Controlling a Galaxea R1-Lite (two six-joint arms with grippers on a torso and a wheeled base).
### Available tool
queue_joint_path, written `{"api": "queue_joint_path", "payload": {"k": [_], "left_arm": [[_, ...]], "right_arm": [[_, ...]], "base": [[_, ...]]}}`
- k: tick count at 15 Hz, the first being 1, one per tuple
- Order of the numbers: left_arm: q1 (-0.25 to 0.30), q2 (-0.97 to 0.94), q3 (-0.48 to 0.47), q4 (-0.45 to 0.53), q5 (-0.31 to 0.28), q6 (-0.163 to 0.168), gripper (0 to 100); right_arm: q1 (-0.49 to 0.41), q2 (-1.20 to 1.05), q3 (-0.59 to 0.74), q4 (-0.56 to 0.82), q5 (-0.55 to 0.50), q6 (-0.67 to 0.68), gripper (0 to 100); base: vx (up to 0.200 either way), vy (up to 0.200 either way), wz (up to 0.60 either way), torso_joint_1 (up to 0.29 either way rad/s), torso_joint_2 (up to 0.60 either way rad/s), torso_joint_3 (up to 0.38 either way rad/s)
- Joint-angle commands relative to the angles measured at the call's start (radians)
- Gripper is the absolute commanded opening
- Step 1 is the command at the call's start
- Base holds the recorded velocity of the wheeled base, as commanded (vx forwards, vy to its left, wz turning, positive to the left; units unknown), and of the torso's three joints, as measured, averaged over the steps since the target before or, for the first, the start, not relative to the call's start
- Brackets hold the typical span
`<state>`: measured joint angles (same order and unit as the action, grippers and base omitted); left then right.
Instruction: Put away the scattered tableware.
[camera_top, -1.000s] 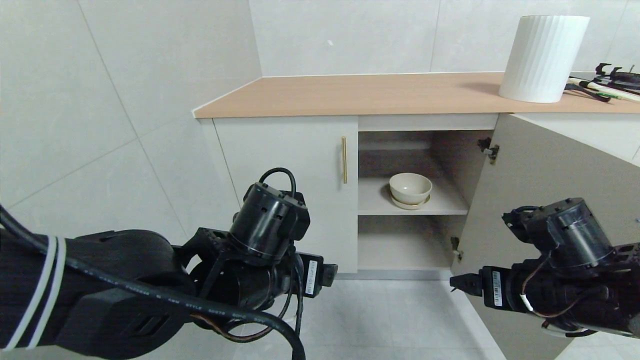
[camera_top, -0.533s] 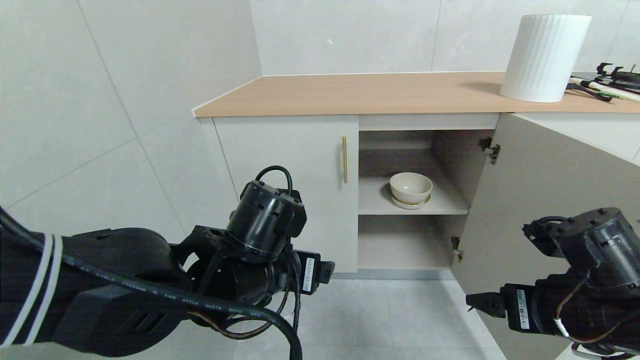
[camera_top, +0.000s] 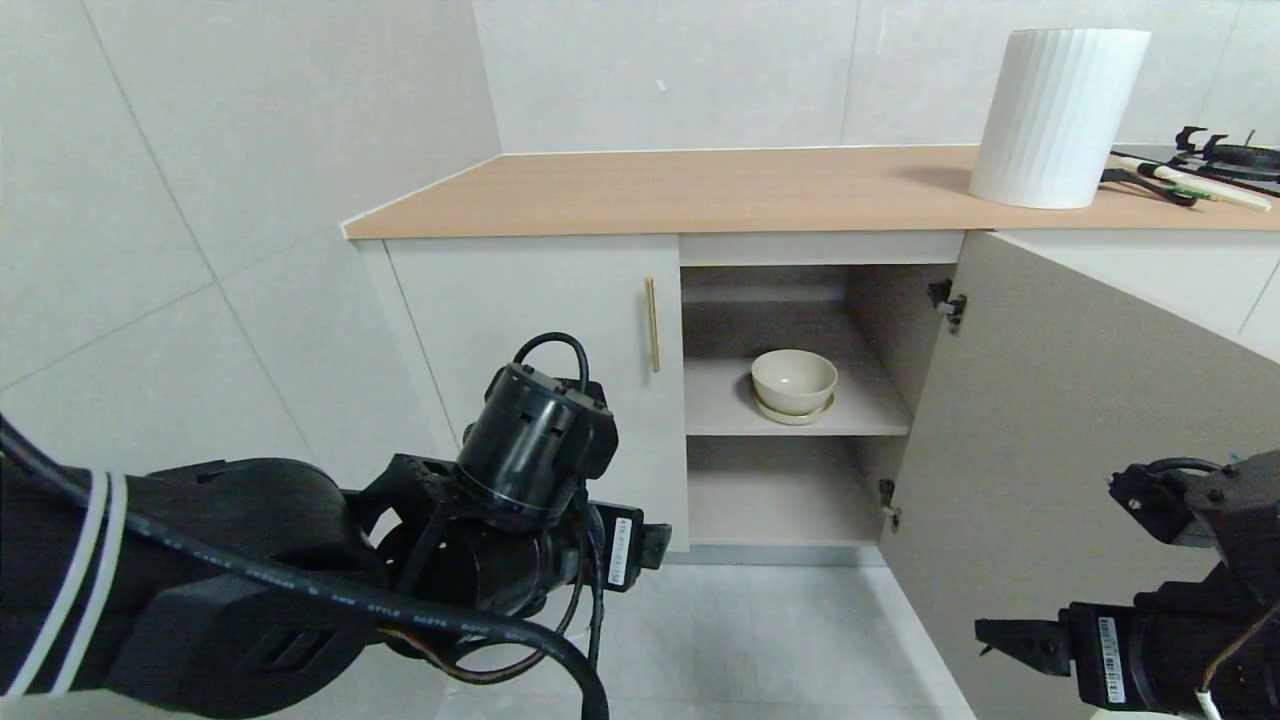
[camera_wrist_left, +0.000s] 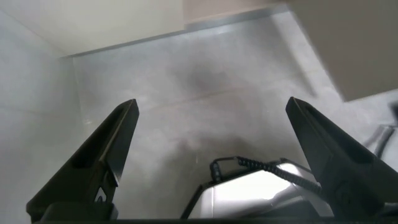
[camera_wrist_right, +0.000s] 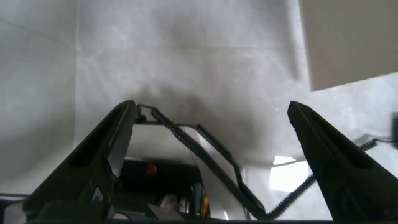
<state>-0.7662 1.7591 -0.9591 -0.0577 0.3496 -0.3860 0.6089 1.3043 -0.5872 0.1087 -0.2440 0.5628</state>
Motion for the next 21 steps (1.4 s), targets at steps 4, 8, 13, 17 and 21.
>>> {"api": "queue_joint_path", "payload": {"k": [4, 8, 13, 17, 21], "left_arm": [[-0.001, 0.002, 0.000, -0.001, 0.000, -0.001, 100], [-0.001, 0.002, 0.000, -0.001, 0.000, -0.001, 100], [-0.001, -0.006, 0.000, -0.001, 0.000, -0.001, 100], [0.001, -0.009, 0.000, -0.001, 0.000, -0.001, 100], [0.001, -0.012, 0.002, -0.011, 0.002, -0.001, 100]], "right_arm": [[-0.001, -0.033, 0.014, 0.040, 0.000, 0.000, 100], [-0.005, -0.053, 0.014, 0.104, 0.002, 0.000, 100], [-0.081, -0.209, 0.009, 0.293, 0.002, 0.023, 100], [-0.325, -0.267, -0.019, 0.312, -0.014, -0.003, 100], [-0.425, -0.226, -0.043, 0.216, -0.078, -0.007, 100]], "base": [[0.000, -0.200, 0.00, 0.006, 0.00, 0.004], [0.000, -0.200, 0.00, 0.005, 0.00, 0.000], [0.000, 0.000, 0.00, 0.000, 0.00, 0.000], [0.000, 0.000, 0.00, 0.000, 0.00, 0.000], [0.000, 0.000, 0.00, 0.000, 0.00, 0.000]]}}
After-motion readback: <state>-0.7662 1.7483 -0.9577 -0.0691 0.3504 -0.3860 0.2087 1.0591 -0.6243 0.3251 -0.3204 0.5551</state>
